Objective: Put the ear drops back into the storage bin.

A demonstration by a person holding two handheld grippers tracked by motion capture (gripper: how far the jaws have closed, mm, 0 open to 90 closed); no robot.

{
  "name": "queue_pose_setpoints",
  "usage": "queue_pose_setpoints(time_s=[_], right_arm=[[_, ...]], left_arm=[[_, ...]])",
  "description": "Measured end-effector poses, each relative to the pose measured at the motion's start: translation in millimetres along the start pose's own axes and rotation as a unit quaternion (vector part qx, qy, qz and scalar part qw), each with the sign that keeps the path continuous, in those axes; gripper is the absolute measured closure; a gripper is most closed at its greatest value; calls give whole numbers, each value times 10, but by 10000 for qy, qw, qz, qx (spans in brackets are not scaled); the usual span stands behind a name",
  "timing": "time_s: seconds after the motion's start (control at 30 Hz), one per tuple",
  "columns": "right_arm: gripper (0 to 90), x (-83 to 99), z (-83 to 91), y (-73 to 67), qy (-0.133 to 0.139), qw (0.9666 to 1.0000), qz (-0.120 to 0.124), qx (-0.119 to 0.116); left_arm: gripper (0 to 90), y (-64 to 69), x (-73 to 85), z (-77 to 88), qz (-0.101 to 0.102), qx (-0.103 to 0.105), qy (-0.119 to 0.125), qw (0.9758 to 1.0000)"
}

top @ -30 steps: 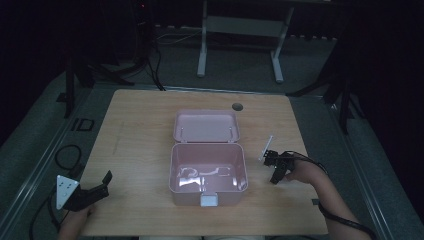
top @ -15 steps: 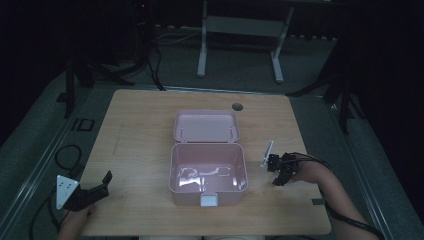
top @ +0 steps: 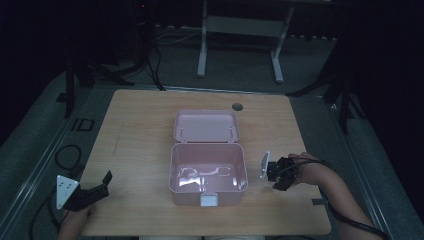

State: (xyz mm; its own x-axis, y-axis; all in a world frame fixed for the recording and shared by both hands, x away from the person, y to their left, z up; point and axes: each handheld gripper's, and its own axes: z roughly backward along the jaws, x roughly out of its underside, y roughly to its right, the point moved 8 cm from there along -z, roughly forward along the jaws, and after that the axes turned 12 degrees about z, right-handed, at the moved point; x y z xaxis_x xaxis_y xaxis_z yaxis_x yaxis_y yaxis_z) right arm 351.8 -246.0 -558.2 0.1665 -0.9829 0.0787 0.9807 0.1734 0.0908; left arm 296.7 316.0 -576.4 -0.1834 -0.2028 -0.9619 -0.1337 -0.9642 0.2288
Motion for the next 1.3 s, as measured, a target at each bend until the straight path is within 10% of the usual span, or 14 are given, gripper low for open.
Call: queue_pose_setpoints(time_s=[1.3], right_arm=[[595, -326, 1086, -56, 3, 9999, -100, -18]], left_arm=[[4, -1, 0, -3, 1, -21, -2, 10000]])
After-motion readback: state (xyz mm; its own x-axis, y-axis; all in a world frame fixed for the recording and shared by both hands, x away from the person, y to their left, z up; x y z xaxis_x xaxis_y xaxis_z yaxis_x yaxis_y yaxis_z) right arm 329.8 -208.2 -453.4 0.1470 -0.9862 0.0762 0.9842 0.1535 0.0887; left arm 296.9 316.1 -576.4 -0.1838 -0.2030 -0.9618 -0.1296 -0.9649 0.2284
